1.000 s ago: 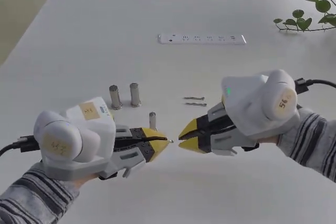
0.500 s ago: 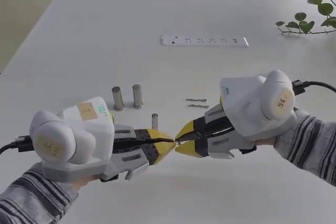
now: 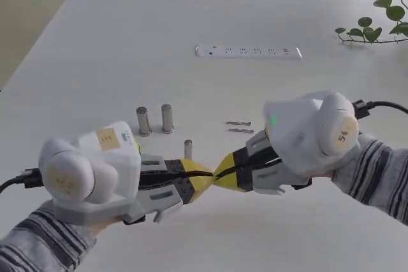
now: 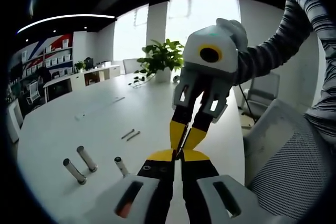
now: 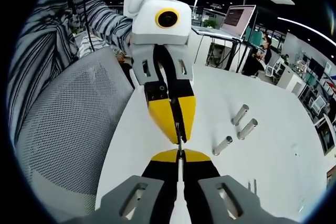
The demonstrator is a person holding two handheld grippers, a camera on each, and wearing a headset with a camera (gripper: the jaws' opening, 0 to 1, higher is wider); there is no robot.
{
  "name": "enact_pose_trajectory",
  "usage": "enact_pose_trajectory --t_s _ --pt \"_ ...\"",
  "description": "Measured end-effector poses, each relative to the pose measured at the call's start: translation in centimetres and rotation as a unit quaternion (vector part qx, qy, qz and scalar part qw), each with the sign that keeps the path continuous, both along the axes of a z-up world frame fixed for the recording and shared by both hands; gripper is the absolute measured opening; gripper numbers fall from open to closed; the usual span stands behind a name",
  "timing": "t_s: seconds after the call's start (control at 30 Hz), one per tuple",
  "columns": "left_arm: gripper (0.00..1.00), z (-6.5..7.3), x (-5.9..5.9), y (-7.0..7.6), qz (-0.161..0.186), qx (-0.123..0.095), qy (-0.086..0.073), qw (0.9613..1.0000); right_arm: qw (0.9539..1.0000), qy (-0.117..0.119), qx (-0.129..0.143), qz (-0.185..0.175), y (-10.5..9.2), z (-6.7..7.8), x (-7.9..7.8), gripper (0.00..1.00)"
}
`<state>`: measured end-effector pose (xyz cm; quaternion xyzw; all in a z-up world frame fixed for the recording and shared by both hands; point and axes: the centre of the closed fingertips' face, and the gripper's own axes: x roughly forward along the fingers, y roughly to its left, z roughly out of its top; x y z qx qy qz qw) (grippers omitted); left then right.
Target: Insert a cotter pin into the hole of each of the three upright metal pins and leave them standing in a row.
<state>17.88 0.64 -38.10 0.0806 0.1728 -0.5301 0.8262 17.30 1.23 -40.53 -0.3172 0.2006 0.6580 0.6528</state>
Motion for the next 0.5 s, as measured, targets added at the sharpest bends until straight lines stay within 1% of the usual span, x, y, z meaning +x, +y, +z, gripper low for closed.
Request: enact_pose_trajectory --t_s 0.07,0.13,0.23,0.33,0.37,0.4,0.43,0.47,0.5 --pt "0.02 -0.1 0.2 0.1 0.005 0.001 -0.001 1.0000 1.0000 -0.003 -0.003 -0.003 0.0 -0.1 0.2 0.00" --pt "0.05 -0.5 0.5 0.3 0.014 0.011 -0.006 0.9998 1.0000 -0.005 -0.004 -0.006 0.0 -0.1 0.4 0.00" --pt "0.15 -0.8 0.9 0.7 0.027 0.015 -0.007 0.9995 0.9998 -0.013 -0.010 -0.012 -0.1 -0.2 1.1 0.00" --pt "0.23 -1.3 1.6 1.5 0.050 0.026 -0.009 0.9984 0.9985 -0.032 -0.034 -0.027 -0.6 -0.8 2.3 0.00" --pt "0.23 -1.4 1.7 1.6 0.055 0.028 -0.011 0.9980 0.9983 -0.034 -0.038 -0.028 -0.7 -1.0 2.5 0.00" --pt "0.23 -1.4 2.1 1.9 0.067 0.024 -0.011 0.9974 0.9978 -0.039 -0.042 -0.032 -0.8 -1.1 2.9 0.00" --pt "0.22 -1.4 2.3 2.1 0.075 0.019 -0.010 0.9970 0.9966 -0.050 -0.055 -0.037 -1.0 -1.3 3.4 0.00" --pt "0.22 -1.5 2.5 2.3 0.082 0.018 -0.010 0.9964 0.9961 -0.053 -0.060 -0.037 -1.1 -1.5 3.6 0.00" --pt "0.23 -1.6 2.8 2.5 0.091 0.019 -0.015 0.9955 0.9958 -0.054 -0.062 -0.040 -1.0 -1.6 3.8 0.00"
